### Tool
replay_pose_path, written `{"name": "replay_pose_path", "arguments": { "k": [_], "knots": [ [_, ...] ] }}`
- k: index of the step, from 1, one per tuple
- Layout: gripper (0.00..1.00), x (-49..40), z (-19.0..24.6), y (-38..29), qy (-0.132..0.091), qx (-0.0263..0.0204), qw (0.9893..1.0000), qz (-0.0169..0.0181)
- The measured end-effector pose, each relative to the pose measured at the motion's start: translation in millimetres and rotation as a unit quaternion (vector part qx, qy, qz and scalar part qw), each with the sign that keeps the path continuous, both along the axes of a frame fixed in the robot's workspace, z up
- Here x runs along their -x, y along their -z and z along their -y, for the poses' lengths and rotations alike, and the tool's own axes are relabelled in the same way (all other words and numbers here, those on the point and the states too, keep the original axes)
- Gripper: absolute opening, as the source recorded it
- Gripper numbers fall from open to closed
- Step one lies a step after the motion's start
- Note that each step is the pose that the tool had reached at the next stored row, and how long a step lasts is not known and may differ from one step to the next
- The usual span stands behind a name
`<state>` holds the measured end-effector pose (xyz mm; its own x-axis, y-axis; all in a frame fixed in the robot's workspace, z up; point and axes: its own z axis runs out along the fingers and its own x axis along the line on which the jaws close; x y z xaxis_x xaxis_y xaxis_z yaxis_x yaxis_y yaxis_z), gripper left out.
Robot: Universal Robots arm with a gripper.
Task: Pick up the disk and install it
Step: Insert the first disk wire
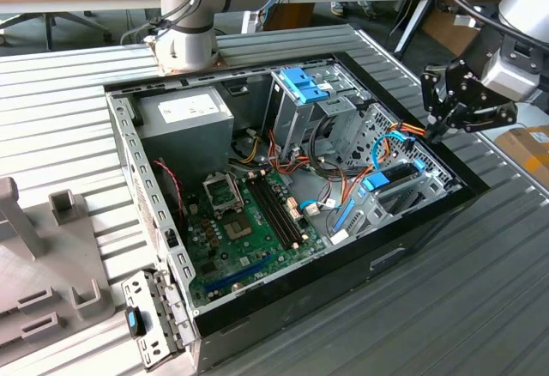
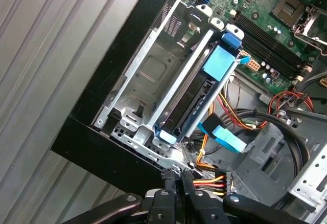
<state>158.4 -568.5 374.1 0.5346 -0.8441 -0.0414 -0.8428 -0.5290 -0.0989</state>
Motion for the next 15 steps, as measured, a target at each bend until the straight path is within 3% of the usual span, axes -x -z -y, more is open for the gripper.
{"name": "replay_pose_path", "arguments": {
  "k": [8, 15],
  "knots": [
    [0.16, 6.7, 0.0, 0.0, 0.018, 0.0, 0.9998, 0.0],
    [0.16, 23.1, 0.0, 0.0, 0.025, 0.0, 0.9997, 0.0]
  ]
}}
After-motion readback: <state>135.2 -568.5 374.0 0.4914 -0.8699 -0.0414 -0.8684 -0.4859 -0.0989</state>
